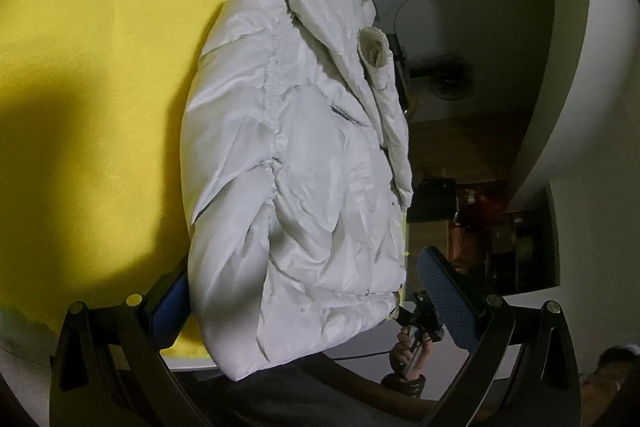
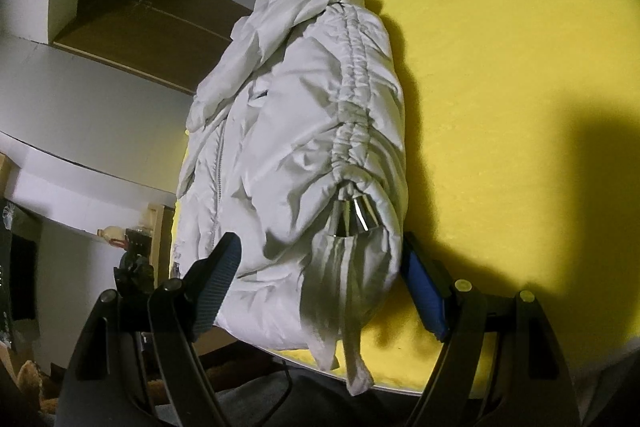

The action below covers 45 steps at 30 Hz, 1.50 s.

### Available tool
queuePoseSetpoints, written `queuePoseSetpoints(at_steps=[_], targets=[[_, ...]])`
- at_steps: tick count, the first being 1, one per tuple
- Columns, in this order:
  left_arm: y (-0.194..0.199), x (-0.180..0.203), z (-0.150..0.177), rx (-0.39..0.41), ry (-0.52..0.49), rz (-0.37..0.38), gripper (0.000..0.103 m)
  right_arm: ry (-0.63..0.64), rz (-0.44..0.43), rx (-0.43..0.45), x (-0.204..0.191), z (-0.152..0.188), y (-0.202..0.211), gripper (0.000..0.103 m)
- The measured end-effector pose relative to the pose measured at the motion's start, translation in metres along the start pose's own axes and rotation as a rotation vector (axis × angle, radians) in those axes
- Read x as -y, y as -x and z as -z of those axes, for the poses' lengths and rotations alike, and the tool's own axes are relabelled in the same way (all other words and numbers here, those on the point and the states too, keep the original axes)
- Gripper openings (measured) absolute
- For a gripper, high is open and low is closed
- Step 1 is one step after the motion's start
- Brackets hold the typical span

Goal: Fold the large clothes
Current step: 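Grasp the jacket hem with both grippers and lift it toward the collar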

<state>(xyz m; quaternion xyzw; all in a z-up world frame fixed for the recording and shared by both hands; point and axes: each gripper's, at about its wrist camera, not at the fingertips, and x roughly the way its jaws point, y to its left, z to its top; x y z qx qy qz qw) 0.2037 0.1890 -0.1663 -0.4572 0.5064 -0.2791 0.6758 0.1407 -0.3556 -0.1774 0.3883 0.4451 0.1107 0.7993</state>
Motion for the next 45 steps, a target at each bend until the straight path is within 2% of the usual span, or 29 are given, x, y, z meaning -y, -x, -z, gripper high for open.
queuePoseSetpoints(at_steps=[4,15,18,20,21,22,25,28,29,30,31,32,33,34,36,45], targets=[[0.001,-0.001,0.003,0.007,-0.002,0.005,0.103,-0.007,-0.061,0.023,-0.002,0.0,0.002,0.081],[-0.02,0.003,0.0,-0.091,-0.015,-0.016,0.103,-0.003,-0.028,-0.006,-0.004,-0.001,-0.008,0.081],[-0.028,0.013,-0.011,-0.087,-0.047,-0.036,0.103,0.001,-0.032,-0.004,-0.005,-0.002,-0.007,0.081],[-0.034,0.018,-0.019,-0.102,-0.059,-0.051,0.102,0.002,-0.034,0.03,-0.007,-0.003,-0.004,0.076],[-0.037,0.018,-0.021,-0.107,-0.056,-0.062,0.102,0.005,-0.035,0.05,-0.009,-0.003,-0.002,0.068],[-0.041,0.018,-0.021,-0.117,-0.061,-0.075,0.101,0.01,-0.029,0.045,-0.01,-0.004,-0.002,0.062],[-0.046,0.018,-0.017,-0.124,-0.091,-0.101,0.1,0.019,0.029,0.003,-0.009,-0.002,-0.011,0.058],[-0.041,0.012,-0.016,-0.106,-0.078,-0.09,0.091,0.028,0.024,0.002,-0.009,-0.001,-0.011,0.056],[-0.039,0.008,-0.016,-0.1,-0.069,-0.084,0.081,0.019,0.019,0.003,-0.008,-0.002,-0.011,0.056],[-0.036,0.004,-0.016,-0.092,-0.054,-0.086,0.066,0.008,0.01,0.003,-0.007,-0.003,-0.012,0.053],[-0.033,-0.002,-0.017,-0.084,-0.039,-0.094,0.057,0.0,0.002,-0.002,-0.005,-0.004,-0.013,0.043],[-0.031,-0.005,-0.017,-0.077,-0.03,-0.103,0.036,0.002,0.001,-0.001,-0.006,-0.004,-0.014,0.037],[-0.029,-0.009,-0.017,-0.069,-0.022,-0.114,0.02,0.011,-0.003,0.001,-0.007,-0.005,-0.015,0.029],[-0.029,-0.013,-0.016,-0.068,-0.017,-0.114,0.021,0.019,-0.01,0.003,-0.009,-0.006,-0.015,0.024],[-0.028,-0.015,-0.015,-0.061,-0.023,-0.107,0.019,0.025,-0.016,0.013,-0.011,-0.006,-0.016,0.02],[-0.012,0.012,-0.008,-0.018,-0.134,-0.099,0.012,0.04,-0.043,0.051,-0.021,-0.006,-0.009,0.012]])
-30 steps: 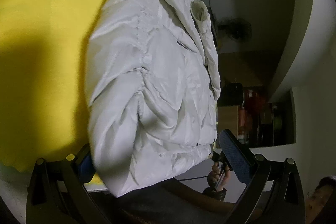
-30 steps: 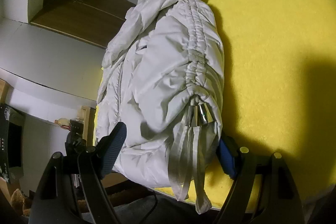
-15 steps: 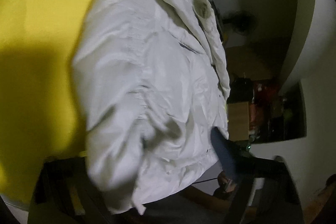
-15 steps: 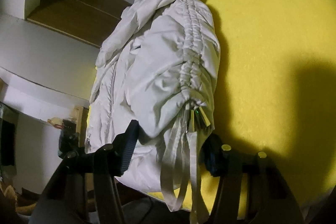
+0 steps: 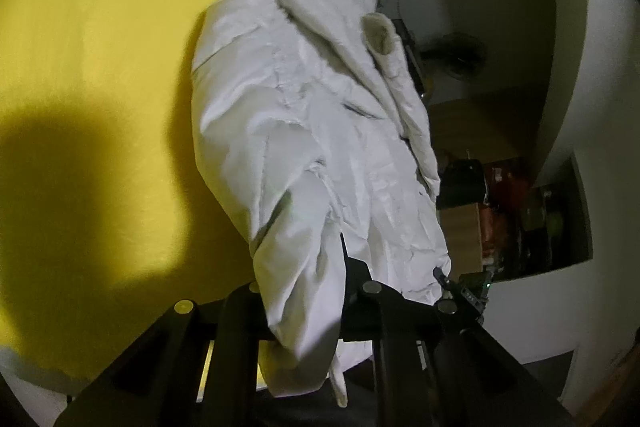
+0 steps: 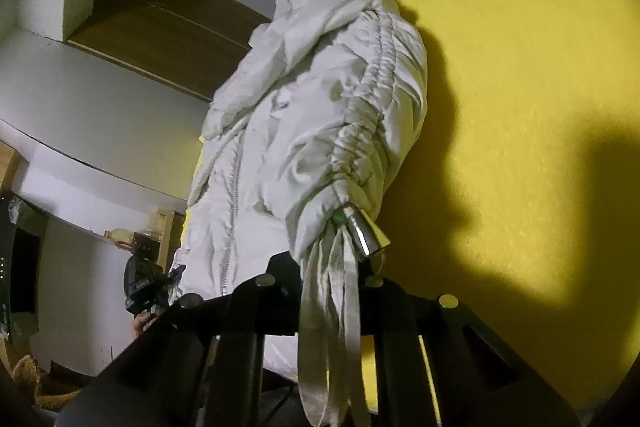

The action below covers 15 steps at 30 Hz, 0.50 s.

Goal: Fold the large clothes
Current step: 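Grasp the jacket hem with both grippers and lift it toward the collar, then lift the gripped hem with both grippers and carry it over the jacket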

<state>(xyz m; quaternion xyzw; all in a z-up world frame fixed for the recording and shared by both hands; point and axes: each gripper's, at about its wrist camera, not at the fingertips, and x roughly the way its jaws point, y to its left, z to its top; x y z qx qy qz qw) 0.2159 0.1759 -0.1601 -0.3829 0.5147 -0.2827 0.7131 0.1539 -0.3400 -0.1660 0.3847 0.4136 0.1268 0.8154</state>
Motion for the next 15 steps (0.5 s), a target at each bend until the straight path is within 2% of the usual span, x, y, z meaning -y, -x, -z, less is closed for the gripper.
queuePoseSetpoints(at_steps=[10,15], targets=[[0.02,0.006,0.013,0.0,-0.024,0.041,0.008,0.032,-0.053,0.016,-0.02,0.001,0.02,0.007],[0.014,0.012,0.014,-0.012,-0.037,0.04,0.007,0.033,-0.037,0.001,-0.02,0.002,0.02,0.007]])
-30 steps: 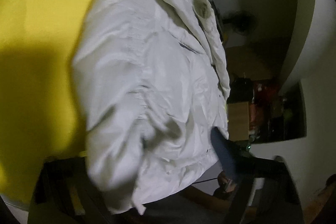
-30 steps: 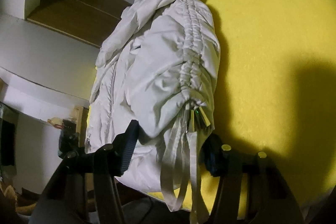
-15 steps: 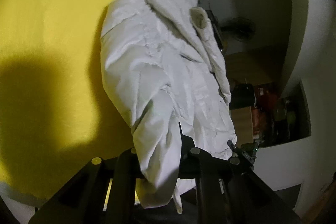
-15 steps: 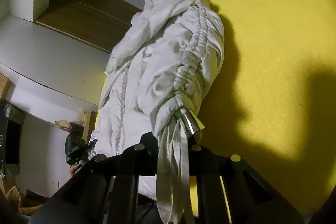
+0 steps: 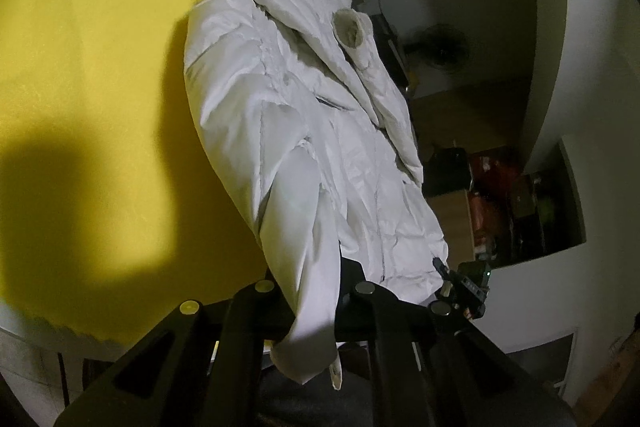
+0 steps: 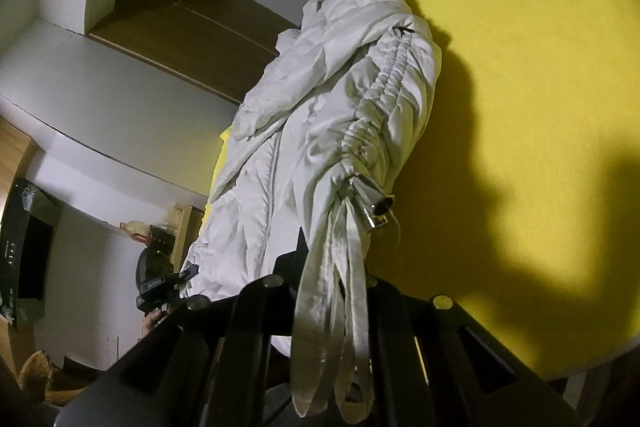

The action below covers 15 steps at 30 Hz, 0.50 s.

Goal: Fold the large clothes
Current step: 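Lift the gripped hem with both grippers and carry it over the jacket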

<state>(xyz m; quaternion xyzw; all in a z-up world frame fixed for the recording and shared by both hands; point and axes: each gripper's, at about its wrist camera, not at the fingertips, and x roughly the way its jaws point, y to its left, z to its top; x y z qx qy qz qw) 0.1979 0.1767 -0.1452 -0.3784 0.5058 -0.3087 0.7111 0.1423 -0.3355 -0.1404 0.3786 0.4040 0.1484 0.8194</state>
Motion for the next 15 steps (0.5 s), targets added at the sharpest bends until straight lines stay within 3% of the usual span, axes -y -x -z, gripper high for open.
queuePoseSetpoints(at_steps=[2,4,5,6,7,8,9,11,12,13,14,15], targets=[[-0.002,-0.003,-0.005,0.012,0.028,0.017,0.008,-0.023,0.014,-0.005,0.005,0.0,-0.001,0.007],[-0.004,-0.011,-0.011,0.016,0.078,0.034,0.012,-0.059,0.051,-0.014,0.014,-0.002,-0.005,0.016],[-0.006,-0.016,-0.014,0.008,0.102,0.033,0.023,-0.074,0.079,-0.021,0.019,-0.004,-0.009,0.023],[-0.009,-0.019,-0.016,0.008,0.114,0.02,0.046,-0.086,0.114,-0.029,0.024,-0.004,-0.013,0.047],[-0.013,-0.021,-0.018,0.005,0.118,0.007,0.06,-0.099,0.126,-0.029,0.029,-0.003,-0.015,0.075],[-0.016,-0.022,-0.018,0.0,0.124,0.008,0.074,-0.124,0.122,-0.018,0.034,-0.003,-0.017,0.078],[-0.02,-0.024,-0.018,-0.005,0.133,0.02,0.073,-0.154,0.074,-0.003,0.039,-0.003,-0.018,0.078],[-0.027,-0.024,-0.021,-0.019,0.139,0.043,0.071,-0.179,0.009,-0.01,0.041,-0.007,-0.022,0.067],[-0.03,-0.022,-0.024,-0.027,0.132,0.038,0.07,-0.169,-0.01,-0.005,0.039,-0.009,-0.024,0.059],[-0.032,-0.021,-0.025,-0.032,0.124,0.026,0.066,-0.143,-0.011,-0.013,0.035,-0.01,-0.028,0.044],[-0.033,-0.019,-0.024,-0.038,0.113,0.012,0.041,-0.109,0.007,-0.024,0.031,-0.011,-0.033,0.03],[-0.034,-0.017,-0.025,-0.043,0.097,-0.017,0.009,-0.084,0.026,-0.029,0.028,-0.012,-0.036,0.017]])
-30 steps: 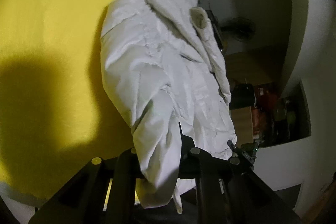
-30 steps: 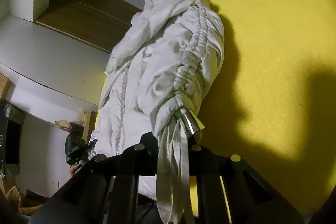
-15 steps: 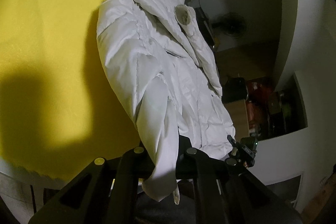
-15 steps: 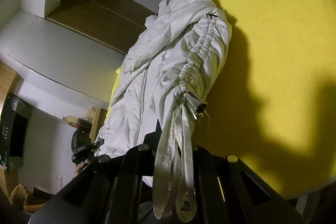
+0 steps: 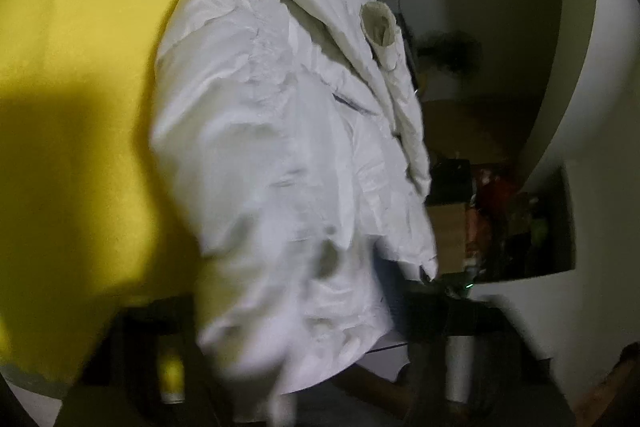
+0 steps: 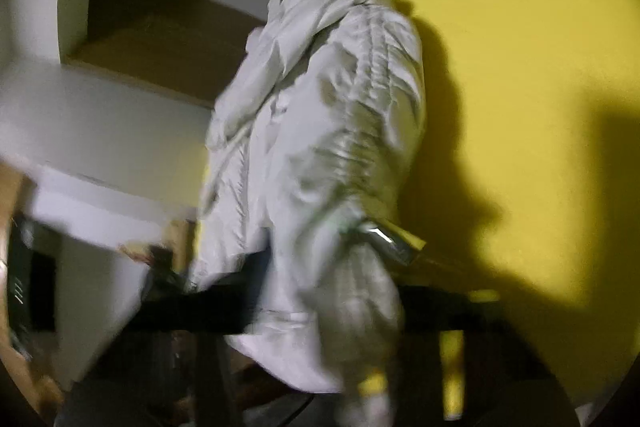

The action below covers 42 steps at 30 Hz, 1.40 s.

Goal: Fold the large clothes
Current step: 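Lift the gripped hem with both grippers and carry it over the jacket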

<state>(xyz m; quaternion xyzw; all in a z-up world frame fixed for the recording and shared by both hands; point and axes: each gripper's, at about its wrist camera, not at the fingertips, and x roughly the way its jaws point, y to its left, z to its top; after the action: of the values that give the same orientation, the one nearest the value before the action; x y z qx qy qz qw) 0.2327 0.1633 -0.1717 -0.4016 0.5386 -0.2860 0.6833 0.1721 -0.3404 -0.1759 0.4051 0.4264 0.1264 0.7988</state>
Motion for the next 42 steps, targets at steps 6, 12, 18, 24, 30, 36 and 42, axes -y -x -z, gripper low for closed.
queuePoseSetpoints(at_steps=[6,12,18,24,30,36,42], targets=[[0.011,0.012,0.013,0.033,-0.075,-0.042,0.006,-0.001,-0.021,0.01,0.001,0.001,0.01,0.006],[0.034,0.037,0.028,0.05,-0.147,-0.024,0.007,0.059,-0.056,0.013,-0.022,0.005,0.027,0.005],[0.059,0.046,0.048,0.033,-0.131,0.022,0.007,0.057,-0.085,0.004,-0.029,0.008,0.054,0.005],[0.077,0.03,0.051,0.0,-0.099,0.031,0.008,0.055,-0.047,-0.005,-0.023,0.015,0.069,0.005],[0.081,0.023,0.039,0.013,-0.072,0.063,0.008,0.042,-0.123,-0.001,-0.021,0.004,0.069,0.005],[0.095,0.042,0.029,0.065,-0.11,0.11,0.009,0.083,-0.178,0.003,-0.047,-0.016,0.075,0.005],[0.105,0.085,-0.005,0.118,-0.16,0.115,0.009,0.161,-0.21,0.024,-0.081,-0.052,0.078,0.005]])
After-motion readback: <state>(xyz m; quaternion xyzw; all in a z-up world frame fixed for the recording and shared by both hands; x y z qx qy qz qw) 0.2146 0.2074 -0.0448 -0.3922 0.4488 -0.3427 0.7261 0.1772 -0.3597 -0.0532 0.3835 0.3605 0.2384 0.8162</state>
